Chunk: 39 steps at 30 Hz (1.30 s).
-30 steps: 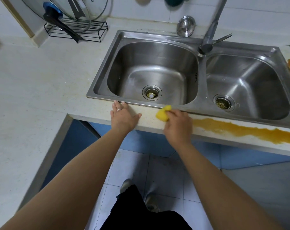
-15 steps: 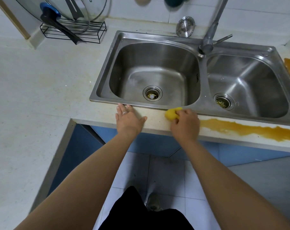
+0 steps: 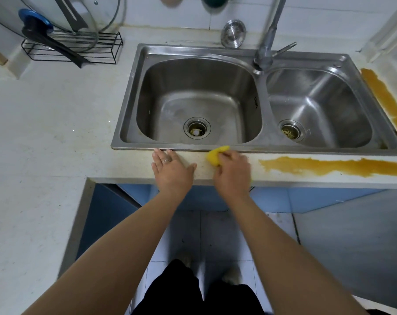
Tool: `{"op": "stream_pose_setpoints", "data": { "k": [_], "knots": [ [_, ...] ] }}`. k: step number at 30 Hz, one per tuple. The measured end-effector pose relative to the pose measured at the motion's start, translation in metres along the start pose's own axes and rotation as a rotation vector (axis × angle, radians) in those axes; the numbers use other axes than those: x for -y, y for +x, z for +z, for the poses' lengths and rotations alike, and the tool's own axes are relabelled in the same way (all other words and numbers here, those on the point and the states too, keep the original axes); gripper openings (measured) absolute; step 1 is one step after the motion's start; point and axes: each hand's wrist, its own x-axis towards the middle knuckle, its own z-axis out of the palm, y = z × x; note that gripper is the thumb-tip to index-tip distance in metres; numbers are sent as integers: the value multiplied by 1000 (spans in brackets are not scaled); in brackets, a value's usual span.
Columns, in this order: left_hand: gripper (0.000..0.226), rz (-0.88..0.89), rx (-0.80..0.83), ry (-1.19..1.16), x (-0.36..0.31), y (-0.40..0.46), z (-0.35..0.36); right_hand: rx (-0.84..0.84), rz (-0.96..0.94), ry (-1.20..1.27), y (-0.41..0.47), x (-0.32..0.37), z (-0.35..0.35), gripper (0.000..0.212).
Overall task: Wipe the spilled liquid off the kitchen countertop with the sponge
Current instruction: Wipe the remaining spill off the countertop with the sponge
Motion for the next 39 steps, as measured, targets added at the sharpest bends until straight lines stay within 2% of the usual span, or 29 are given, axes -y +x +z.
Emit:
{"op": "stream_pose_setpoints", "data": {
  "k": [2, 4, 8, 9, 12, 15, 20, 23, 25, 26, 29, 31, 35, 37, 39],
  "knots": [
    [82, -9, -10, 3, -2, 0, -1, 11, -119, 22, -4, 9, 7, 32],
    [82, -24, -8, 25, -3, 0, -3, 10, -143, 13, 0, -4, 0, 37],
    [84, -99, 9, 48, -14, -4, -7, -8, 186, -54, 10, -51, -22, 25],
    [86, -119, 4, 45, -19, -5, -7, -15, 202, -46, 12, -51, -22, 24],
    [89, -150, 22, 0, -50, -11, 3, 8, 11, -27, 6, -40, -15, 27],
    [86, -157, 51, -81, -91, -18, 16, 51, -140, -105, 5, -66, -28, 28],
    [98, -194, 96, -147, -144, -23, 32, 22, 129, 3, 21, -119, -53, 23],
    [91, -245, 62, -169, -157, -23, 39, 55, -42, 12, 15, -116, -49, 21],
    [90, -261, 31, -168, -161, -22, 43, 94, -154, -14, 20, -131, -54, 27],
    [92, -263, 24, -162, -160, -21, 44, 103, -152, -6, 25, -142, -58, 31],
    [94, -257, 11, -146, -159, -23, 43, 84, 23, -33, 36, -170, -72, 26],
    [93, -251, -1, -136, -159, -23, 44, 76, 23, -37, 35, -164, -73, 22],
    [94, -246, -18, -131, -159, -24, 47, 127, -258, -45, 27, -148, -62, 19],
    [94, -239, -12, -123, -157, -25, 47, 167, -184, -94, 35, -164, -72, 24],
    [94, -227, -5, -117, -156, -25, 46, 105, -14, -77, 39, -185, -79, 27]
  ]
}}
